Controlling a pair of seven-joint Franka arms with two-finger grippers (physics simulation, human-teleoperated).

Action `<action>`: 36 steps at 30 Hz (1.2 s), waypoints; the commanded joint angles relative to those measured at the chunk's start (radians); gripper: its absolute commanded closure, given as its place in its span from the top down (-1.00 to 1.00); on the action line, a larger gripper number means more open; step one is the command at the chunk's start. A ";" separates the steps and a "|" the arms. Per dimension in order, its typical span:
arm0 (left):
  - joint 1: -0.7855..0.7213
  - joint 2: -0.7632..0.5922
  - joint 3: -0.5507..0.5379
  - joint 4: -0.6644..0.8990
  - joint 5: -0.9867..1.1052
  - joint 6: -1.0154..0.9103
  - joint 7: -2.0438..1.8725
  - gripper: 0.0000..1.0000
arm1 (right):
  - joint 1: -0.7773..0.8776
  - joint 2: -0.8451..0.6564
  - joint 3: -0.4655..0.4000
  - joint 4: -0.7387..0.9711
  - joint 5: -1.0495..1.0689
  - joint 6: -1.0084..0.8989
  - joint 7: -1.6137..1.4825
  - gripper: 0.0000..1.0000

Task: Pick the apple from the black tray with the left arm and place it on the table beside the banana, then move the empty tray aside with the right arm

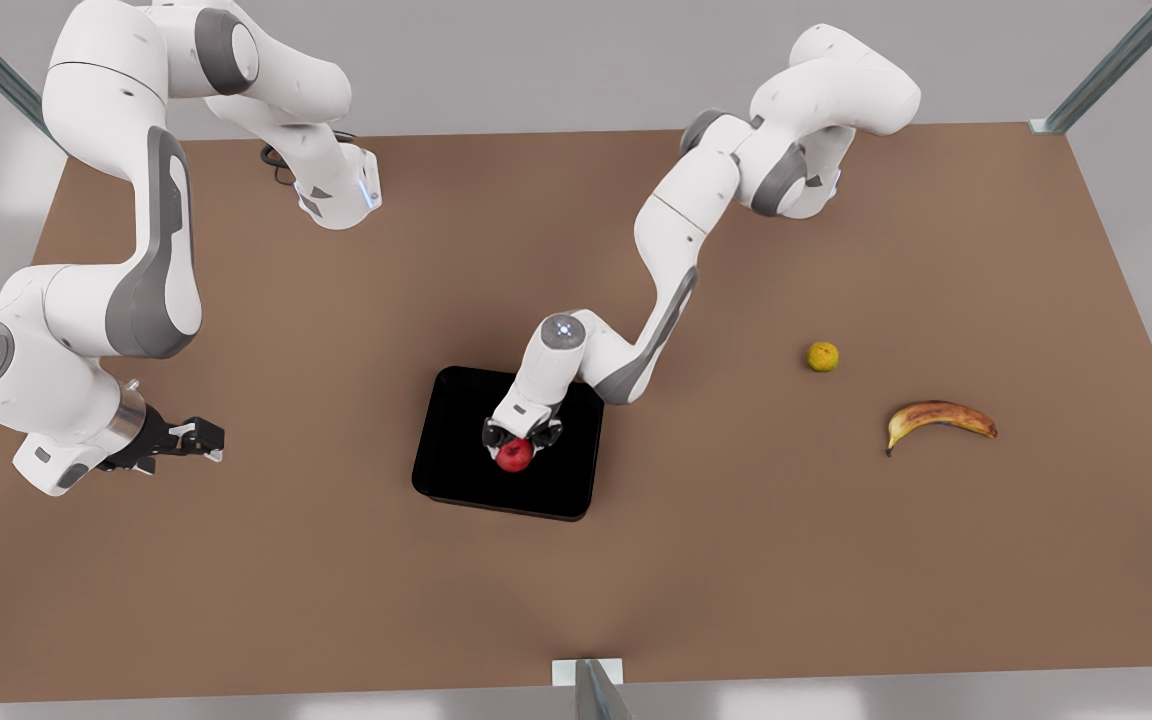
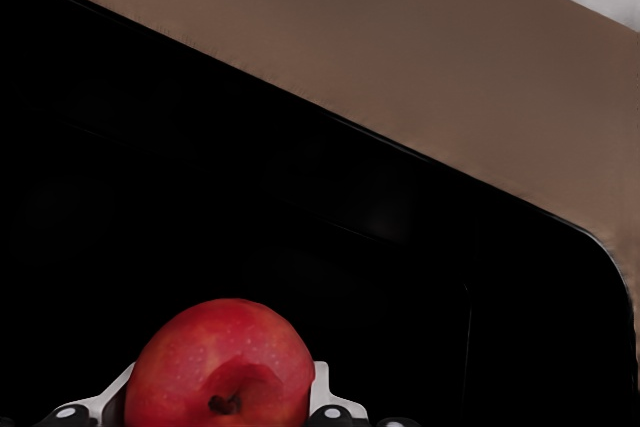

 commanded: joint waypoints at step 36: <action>0.577 -0.745 0.005 -1.200 -0.171 0.082 1.080 1.00 | 0.203 -0.227 0.333 -0.650 -0.091 0.590 1.189 1.00</action>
